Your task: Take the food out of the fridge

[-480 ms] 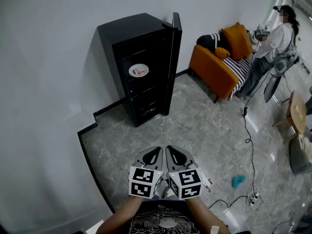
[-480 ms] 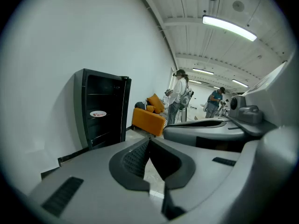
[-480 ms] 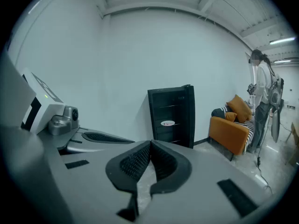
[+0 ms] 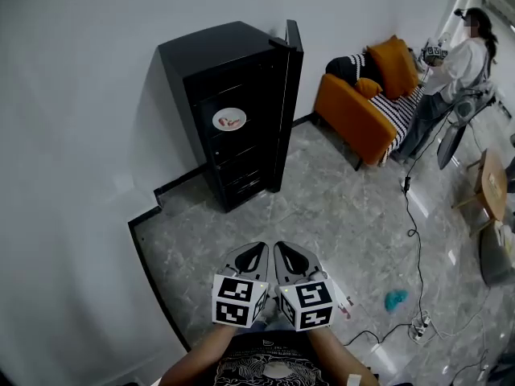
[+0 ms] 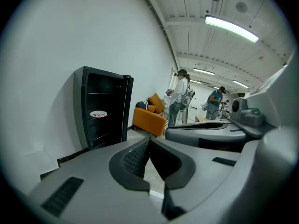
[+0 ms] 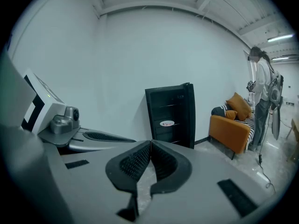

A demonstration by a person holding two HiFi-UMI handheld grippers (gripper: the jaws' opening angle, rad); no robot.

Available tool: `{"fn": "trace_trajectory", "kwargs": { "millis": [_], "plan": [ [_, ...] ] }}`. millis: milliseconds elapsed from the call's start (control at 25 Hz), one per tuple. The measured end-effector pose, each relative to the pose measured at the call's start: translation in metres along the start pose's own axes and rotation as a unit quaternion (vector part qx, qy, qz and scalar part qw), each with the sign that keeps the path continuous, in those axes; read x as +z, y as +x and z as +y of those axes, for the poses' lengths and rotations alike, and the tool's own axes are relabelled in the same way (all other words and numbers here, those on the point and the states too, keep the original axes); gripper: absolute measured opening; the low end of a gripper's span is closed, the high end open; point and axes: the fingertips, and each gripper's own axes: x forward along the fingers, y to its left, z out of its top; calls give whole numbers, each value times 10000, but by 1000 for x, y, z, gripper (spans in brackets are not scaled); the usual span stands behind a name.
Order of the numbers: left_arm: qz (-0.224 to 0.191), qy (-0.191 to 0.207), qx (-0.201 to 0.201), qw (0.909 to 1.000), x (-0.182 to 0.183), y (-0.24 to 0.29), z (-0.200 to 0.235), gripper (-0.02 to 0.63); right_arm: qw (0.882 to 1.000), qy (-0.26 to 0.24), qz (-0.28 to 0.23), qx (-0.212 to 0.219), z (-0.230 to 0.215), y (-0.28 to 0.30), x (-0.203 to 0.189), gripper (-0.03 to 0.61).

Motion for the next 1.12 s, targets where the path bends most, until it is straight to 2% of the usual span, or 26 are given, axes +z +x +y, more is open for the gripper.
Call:
{"fn": "trace_trajectory", "kwargs": {
  "millis": [360,1120],
  "plan": [
    [20,-12,40,10000,17,44,19,14,9999,94,67,-24,-32,38,7,21],
    [83,-268,516,9983,82,179,47,14,9978,208,209,600,-143,141,55,21]
  ]
}}
